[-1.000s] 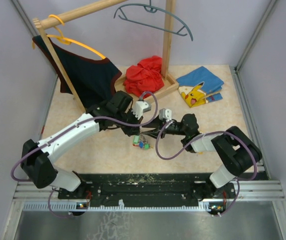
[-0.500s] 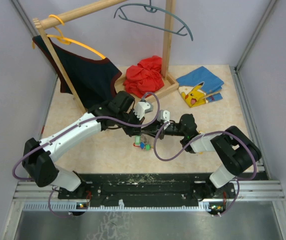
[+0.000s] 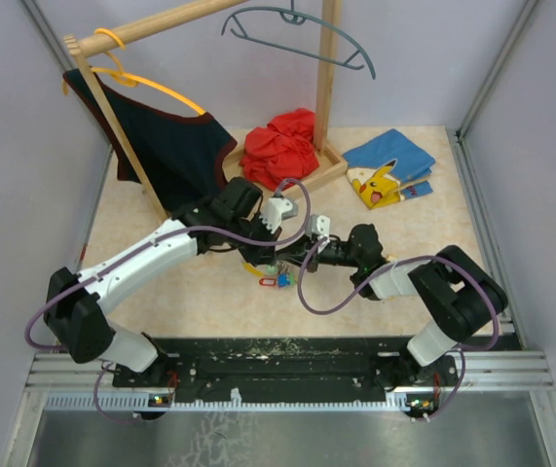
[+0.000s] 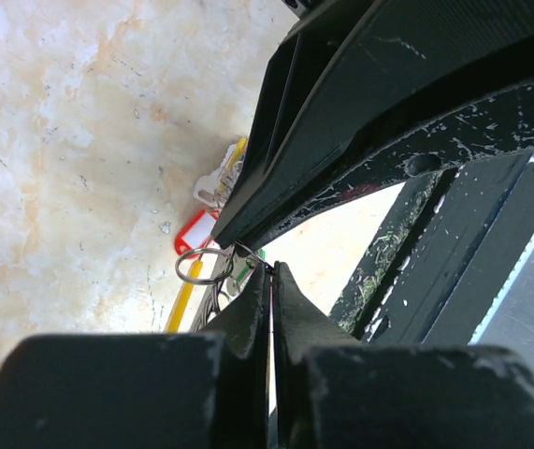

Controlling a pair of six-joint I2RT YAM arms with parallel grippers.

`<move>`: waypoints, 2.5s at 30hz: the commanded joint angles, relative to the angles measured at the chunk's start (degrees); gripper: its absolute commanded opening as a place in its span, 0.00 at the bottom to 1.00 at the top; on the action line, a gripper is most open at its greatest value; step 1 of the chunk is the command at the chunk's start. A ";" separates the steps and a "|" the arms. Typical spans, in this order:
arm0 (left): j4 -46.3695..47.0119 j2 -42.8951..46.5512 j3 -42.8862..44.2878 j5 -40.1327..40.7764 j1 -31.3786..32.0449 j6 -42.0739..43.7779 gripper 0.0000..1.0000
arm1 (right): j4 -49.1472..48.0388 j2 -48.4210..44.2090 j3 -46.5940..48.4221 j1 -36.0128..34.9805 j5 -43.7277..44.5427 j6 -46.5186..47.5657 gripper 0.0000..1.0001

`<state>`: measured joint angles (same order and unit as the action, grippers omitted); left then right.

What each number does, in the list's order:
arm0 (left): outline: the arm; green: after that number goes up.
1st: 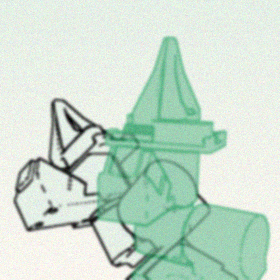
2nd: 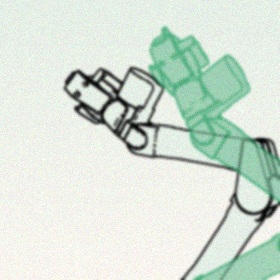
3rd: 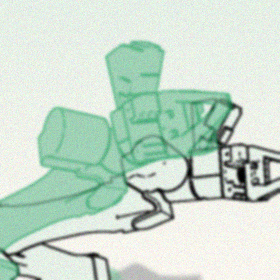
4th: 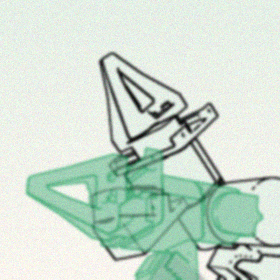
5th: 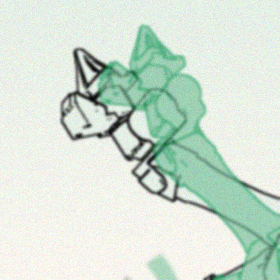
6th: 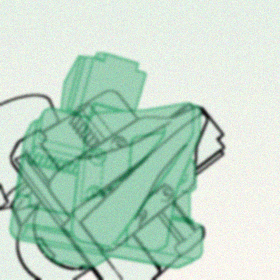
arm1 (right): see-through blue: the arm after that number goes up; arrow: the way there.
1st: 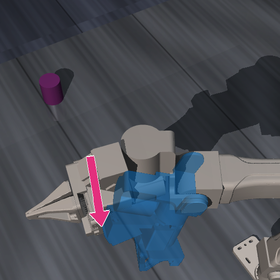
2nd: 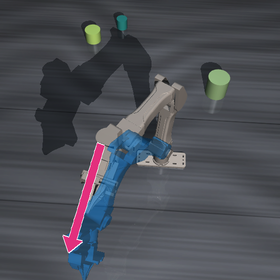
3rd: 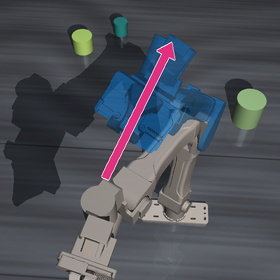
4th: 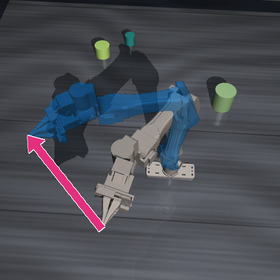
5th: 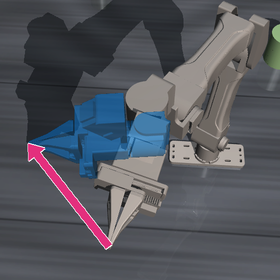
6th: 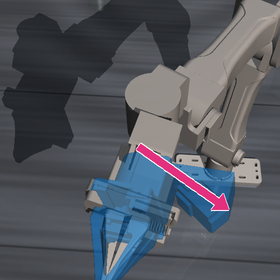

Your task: Put the keys on the keyring

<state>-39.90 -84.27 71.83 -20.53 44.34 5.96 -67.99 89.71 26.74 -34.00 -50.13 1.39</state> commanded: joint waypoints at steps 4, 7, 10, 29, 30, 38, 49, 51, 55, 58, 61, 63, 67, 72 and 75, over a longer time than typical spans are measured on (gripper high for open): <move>12.13 4.90 -5.64 0.58 0.84 -4.76 0.25 | -11.21 1.05 0.61 -0.86 0.99 -8.39 0.00; 17.84 9.66 -10.46 2.89 0.84 -6.39 0.37 | -16.15 2.40 0.09 -0.28 0.77 -13.50 0.00; 24.97 15.15 -16.35 5.99 0.84 -7.88 0.48 | -22.51 4.37 -0.13 0.46 -0.05 -18.88 0.00; 70.42 39.08 -57.14 15.22 0.79 -7.86 0.39 | -26.22 5.91 0.01 1.68 -1.29 -22.86 0.00; 71.89 38.83 -57.82 15.33 0.76 -7.16 0.37 | -25.90 5.90 0.06 1.66 -1.44 -22.73 0.00; 75.67 32.07 -57.39 11.95 -0.56 -5.93 0.40 | -15.60 2.46 0.23 2.45 -1.12 -19.34 0.00; 77.63 14.64 -51.77 3.40 -6.12 -11.88 0.57 | 49.19 -23.33 3.11 2.53 29.40 -7.95 0.53; 77.25 10.70 -49.44 0.12 -7.37 -12.83 0.59 | 55.90 -25.34 4.20 2.49 32.38 -10.67 0.61; 73.22 4.81 -44.33 -5.64 -7.60 -11.38 0.61 | 69.96 -26.55 8.30 2.53 35.54 -13.46 0.76; 67.41 1.68 -39.96 -7.97 -7.55 -11.14 0.63 | 71.32 -28.63 8.21 2.53 30.97 -13.79 0.82; 68.27 1.48 -41.15 -7.96 -7.43 -11.93 0.63 | 70.59 -30.68 5.41 2.53 30.31 -13.56 0.83; 69.65 1.85 -42.71 -7.06 -7.34 -13.29 0.63 | 75.27 -27.94 7.33 2.47 34.21 -12.02 0.83; 69.29 1.83 -44.54 -4.06 -5.41 -15.25 0.63 | 81.77 -19.83 14.10 -0.90 38.63 -9.76 0.77; 70.64 2.77 -47.75 0.21 -2.97 -18.93 0.62 | 83.78 -11.39 18.82 -3.66 44.15 -8.20 0.61; 72.47 3.60 -50.01 0.81 -2.69 -20.79 0.61 | 85.55 -8.03 20.75 -4.25 44.65 -6.98 0.52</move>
<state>29.85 -82.32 24.49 -21.96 41.25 -11.14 14.79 78.96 43.27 -37.43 -9.28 -7.79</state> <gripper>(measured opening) 0.616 0.559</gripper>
